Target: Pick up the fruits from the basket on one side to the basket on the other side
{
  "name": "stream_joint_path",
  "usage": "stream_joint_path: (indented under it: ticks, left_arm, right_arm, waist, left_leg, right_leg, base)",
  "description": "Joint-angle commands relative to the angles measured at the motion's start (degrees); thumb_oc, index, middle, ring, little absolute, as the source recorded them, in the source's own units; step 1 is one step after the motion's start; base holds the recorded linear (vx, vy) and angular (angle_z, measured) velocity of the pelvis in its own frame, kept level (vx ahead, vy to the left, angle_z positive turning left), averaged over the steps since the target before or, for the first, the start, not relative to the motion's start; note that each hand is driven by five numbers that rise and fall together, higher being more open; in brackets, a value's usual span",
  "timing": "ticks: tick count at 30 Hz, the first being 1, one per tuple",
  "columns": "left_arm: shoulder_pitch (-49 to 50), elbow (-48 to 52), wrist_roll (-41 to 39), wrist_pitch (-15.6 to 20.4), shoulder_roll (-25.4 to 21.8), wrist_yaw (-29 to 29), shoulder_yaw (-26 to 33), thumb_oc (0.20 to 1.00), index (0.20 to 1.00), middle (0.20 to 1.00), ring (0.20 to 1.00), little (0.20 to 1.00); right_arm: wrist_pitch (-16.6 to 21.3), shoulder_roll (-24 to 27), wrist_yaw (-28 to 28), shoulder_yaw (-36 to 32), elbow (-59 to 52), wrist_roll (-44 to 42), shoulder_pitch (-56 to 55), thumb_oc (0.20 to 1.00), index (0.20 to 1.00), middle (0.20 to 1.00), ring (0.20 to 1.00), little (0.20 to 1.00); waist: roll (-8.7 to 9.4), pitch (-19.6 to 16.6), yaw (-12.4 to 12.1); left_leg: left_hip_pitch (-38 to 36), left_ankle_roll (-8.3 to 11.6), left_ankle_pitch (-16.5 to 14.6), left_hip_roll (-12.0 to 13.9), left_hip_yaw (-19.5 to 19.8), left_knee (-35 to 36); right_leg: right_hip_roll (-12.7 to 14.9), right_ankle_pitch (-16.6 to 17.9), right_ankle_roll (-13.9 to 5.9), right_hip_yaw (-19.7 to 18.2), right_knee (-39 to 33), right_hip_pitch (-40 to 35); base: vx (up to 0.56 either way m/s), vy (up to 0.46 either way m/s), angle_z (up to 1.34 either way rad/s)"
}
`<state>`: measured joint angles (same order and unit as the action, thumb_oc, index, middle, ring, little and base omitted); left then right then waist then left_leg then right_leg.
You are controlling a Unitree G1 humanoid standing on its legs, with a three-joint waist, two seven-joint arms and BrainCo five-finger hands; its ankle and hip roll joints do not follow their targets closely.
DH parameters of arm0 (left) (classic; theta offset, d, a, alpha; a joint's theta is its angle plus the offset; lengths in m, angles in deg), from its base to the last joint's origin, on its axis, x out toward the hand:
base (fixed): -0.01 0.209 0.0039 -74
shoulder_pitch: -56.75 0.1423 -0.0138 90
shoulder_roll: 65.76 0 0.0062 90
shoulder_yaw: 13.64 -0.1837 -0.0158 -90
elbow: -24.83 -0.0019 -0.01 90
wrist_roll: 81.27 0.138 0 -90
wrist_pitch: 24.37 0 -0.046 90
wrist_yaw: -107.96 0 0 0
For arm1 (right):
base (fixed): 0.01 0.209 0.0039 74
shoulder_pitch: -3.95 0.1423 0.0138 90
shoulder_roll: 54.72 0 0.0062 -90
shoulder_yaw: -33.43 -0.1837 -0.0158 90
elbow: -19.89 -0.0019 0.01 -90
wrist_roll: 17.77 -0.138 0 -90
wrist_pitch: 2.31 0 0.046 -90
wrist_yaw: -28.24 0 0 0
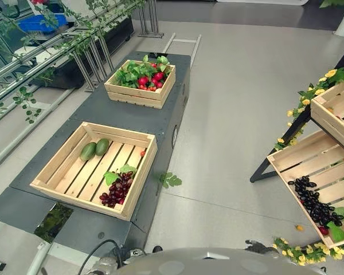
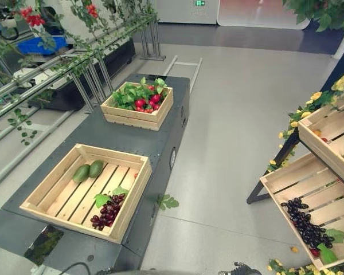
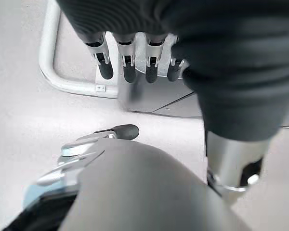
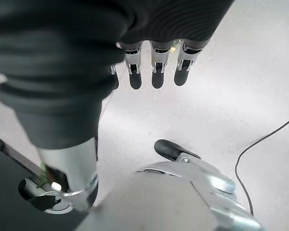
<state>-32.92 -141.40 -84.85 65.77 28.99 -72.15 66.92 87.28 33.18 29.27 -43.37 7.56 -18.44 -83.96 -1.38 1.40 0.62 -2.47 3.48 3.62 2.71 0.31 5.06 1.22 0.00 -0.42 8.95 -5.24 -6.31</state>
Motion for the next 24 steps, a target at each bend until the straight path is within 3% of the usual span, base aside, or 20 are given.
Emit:
stream_joint_path:
  ticks: [1, 3, 4, 24]
  left_arm:
    - [-4.1, -4.1, -1.4, 0.1, 0.2, -0.4, 2.2, 1.0, 1.0, 1.0, 1.0, 1.0]
    - [-4.0, -4.3, -1.3, 0.1, 0.1, -0.2, 2.3, 0.9, 0.9, 0.9, 0.9, 0.9]
    - [-4.0, -4.2, -1.3, 0.1, 0.0, -0.1, 2.4, 1.0, 1.0, 1.0, 1.0, 1.0]
    - [-4.5, -4.6, 5.0, -0.3, -0.2, 1.0, -1.6, 1.0, 1.0, 1.0, 1.0, 1.0]
  right_arm:
    - [0.1, -0.8, 0.1, 0.1, 3.3, 0.5, 4.7, 1.0, 1.0, 1.0, 1.0, 1.0]
    - [0.2, -0.7, -0.1, -0.1, 3.3, 0.3, 4.6, 1.0, 1.0, 1.0, 1.0, 1.0]
    - [0.2, -0.7, -0.2, -0.2, 3.3, 0.3, 4.7, 1.0, 1.0, 1.0, 1.0, 1.0]
    - [0.1, -0.5, -1.2, 1.3, 3.0, 1.7, 6.4, 1.0, 1.0, 1.0, 1.0, 1.0]
  waist:
    - [2.8, 1.8, -0.5]
    - [2.8, 1.9, -0.5]
    - [2.78, 1.8, -0.5]
    - [1.85, 1.6, -0.2]
  left_leg:
    - [-2.3, 0.04, -5.1, -0.1, -0.7, -0.1]
    - [-2.3, 0.01, -5.1, -0.1, -0.7, -0.1]
    - [-2.3, 0.01, -5.1, -0.1, -0.7, -0.1]
    - [-2.7, 0.03, -5.7, 0.1, -0.8, -0.1]
  right_leg:
    - [5.5, -0.1, -6.71, -0.4, 0.3, 0.2]
    - [5.5, -0.1, -6.71, -0.4, 0.4, 0.3]
    - [5.5, -0.1, -6.7, -0.4, 0.4, 0.2]
    - [5.4, -0.2, -6.86, -0.3, 0.4, 0.1]
  base:
    - [0.07, -0.247, 0.04]
    - [0.0, 0.0, 0.0]
    - [0.0, 0.0, 0.0]
    - [0.0, 0.0, 0.0]
